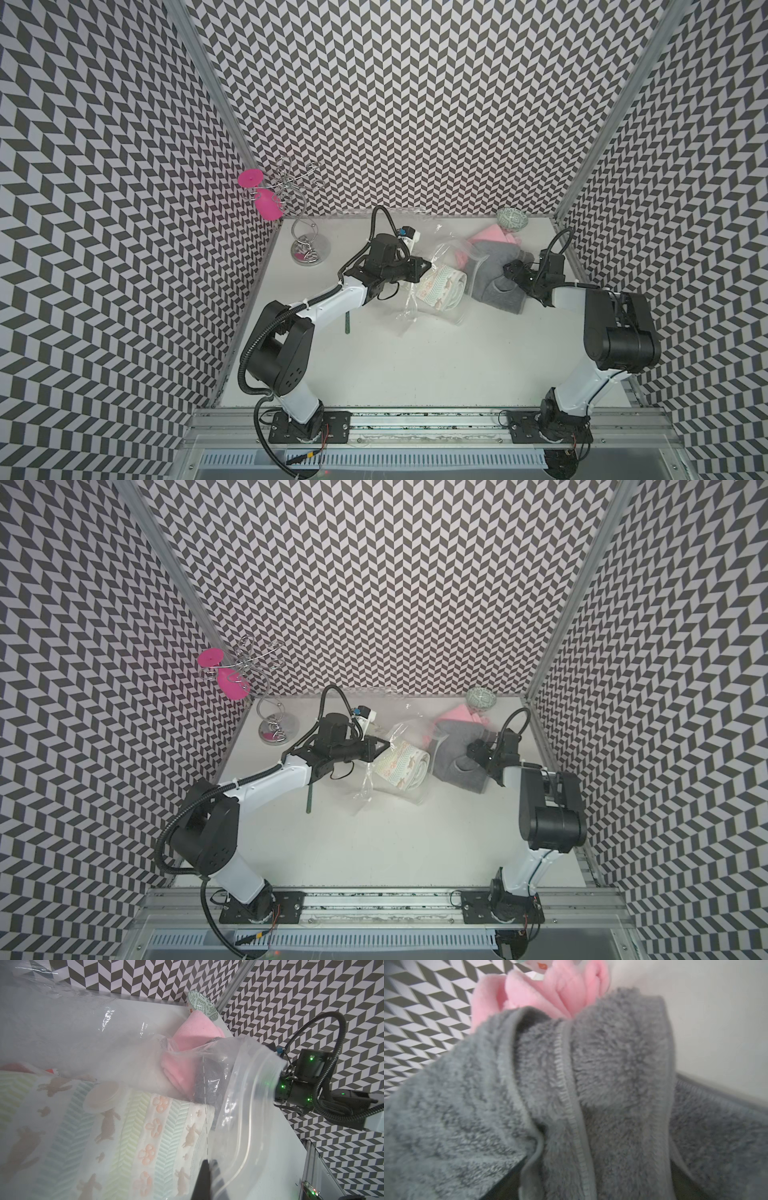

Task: Place the folded towel into the vacuum bag
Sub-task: Pick up the towel from the center of the board.

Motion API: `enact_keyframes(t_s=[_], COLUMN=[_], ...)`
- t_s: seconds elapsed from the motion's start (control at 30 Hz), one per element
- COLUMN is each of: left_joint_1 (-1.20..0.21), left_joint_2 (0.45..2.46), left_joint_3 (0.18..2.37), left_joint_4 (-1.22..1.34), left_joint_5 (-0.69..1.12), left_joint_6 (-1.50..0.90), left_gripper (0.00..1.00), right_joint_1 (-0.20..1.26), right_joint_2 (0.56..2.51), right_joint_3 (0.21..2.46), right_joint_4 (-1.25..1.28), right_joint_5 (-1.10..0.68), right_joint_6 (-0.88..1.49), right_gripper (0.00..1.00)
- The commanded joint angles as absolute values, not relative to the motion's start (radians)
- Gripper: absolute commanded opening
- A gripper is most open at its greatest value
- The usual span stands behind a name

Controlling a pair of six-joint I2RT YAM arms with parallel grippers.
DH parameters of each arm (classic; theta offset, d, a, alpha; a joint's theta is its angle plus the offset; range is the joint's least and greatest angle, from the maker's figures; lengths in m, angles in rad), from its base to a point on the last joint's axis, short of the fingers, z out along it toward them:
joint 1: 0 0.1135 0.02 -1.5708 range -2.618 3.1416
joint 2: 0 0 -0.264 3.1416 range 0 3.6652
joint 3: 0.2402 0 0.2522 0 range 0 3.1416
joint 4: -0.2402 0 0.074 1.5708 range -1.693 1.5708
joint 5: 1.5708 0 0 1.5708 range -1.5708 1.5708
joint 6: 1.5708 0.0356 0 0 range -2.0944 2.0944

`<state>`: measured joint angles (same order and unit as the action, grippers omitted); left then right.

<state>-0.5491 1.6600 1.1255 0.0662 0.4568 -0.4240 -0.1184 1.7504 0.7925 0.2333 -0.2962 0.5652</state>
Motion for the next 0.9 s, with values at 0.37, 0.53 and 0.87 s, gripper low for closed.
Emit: enact_keyframes(t_s=[0.37,0.53,0.87], left_joint_1=[-0.548,-0.549,-0.549], left_joint_2=[1.634,1.627,1.635], left_joint_3=[1.103,1.104,1.104], left_joint_4=[0.061,0.068,0.069], left_joint_5=[0.422,0.418,0.414], left_joint_6=[-0.438,-0.435,-0.444], left_gripper=[0.00,0.00,0.00], right_joint_1=[-0.103,-0.102,-0.101], right_joint_2=[1.535,1.357,1.074], right_joint_3=[0.665,0.657,0.756], right_joint_4=[0.298,0.168,-0.036], right_joint_5=[-0.408,-0.337,-0.296], right_joint_6=[0.754,0.762,0.632], right_gripper=[0.00,0.00,0.00])
